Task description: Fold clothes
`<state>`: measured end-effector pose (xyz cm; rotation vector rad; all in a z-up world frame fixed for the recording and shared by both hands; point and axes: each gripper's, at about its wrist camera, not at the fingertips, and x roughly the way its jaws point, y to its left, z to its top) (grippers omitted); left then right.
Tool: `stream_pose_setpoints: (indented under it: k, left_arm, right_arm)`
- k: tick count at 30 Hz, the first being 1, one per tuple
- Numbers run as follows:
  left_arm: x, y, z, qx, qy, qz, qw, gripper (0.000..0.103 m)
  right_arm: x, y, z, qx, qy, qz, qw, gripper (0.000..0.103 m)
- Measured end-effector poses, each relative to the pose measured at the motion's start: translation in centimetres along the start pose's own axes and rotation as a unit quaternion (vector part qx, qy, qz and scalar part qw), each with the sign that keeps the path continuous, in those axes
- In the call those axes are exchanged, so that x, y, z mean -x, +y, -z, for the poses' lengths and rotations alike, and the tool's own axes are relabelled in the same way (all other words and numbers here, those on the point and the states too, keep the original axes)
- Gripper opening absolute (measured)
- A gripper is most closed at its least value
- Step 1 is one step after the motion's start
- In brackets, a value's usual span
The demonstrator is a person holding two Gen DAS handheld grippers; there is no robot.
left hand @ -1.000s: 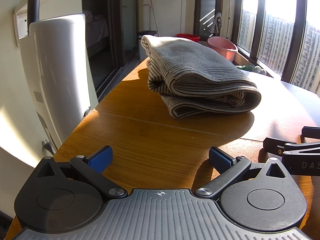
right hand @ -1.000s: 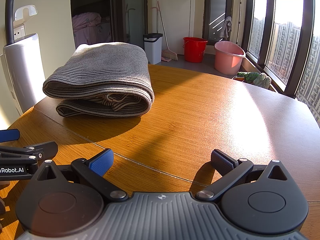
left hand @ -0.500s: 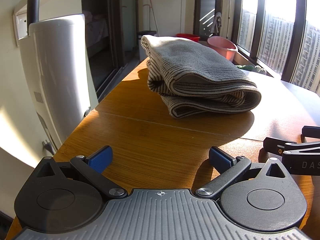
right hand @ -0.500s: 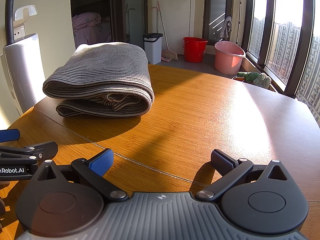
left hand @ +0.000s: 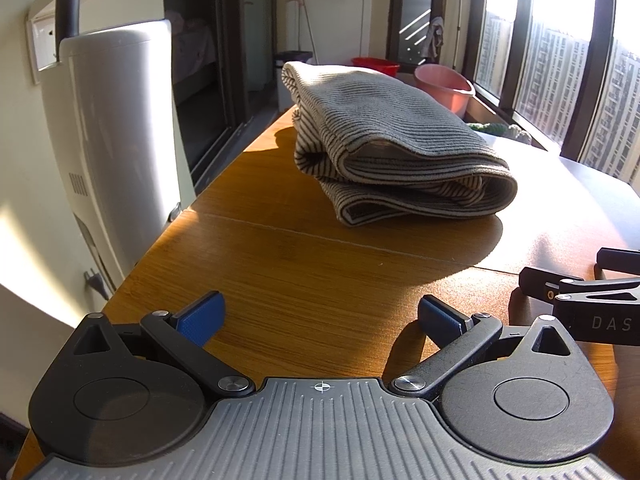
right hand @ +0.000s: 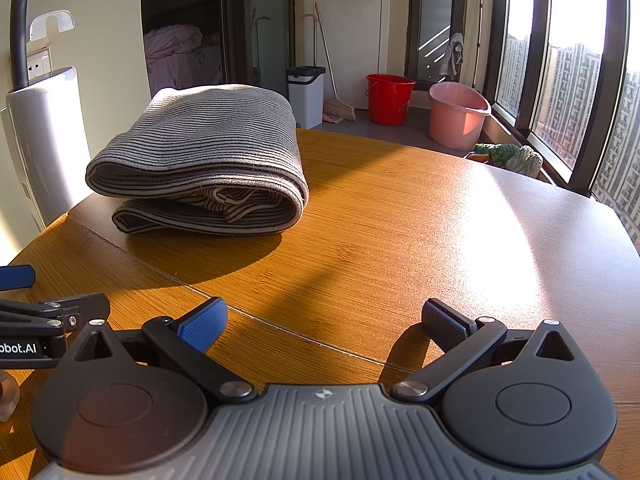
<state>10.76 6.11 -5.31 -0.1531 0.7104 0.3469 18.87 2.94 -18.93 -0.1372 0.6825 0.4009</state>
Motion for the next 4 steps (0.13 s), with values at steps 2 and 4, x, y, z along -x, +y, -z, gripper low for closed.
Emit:
stream_pose_setpoints:
  k: [2,4]
  left_arm:
    - [0.0,-0.07,0.01,0.001,-0.001,-0.002,1.0,0.103]
    - [-0.02,-0.22,0.03,-0.002,-0.001,-0.005,1.0,0.103]
  right_arm:
    - [0.0,0.01,0.0,0.0,0.0,0.0,1.0,0.103]
    - [0.0,0.0,0.0,0.0,0.0,0.0,1.0,0.103]
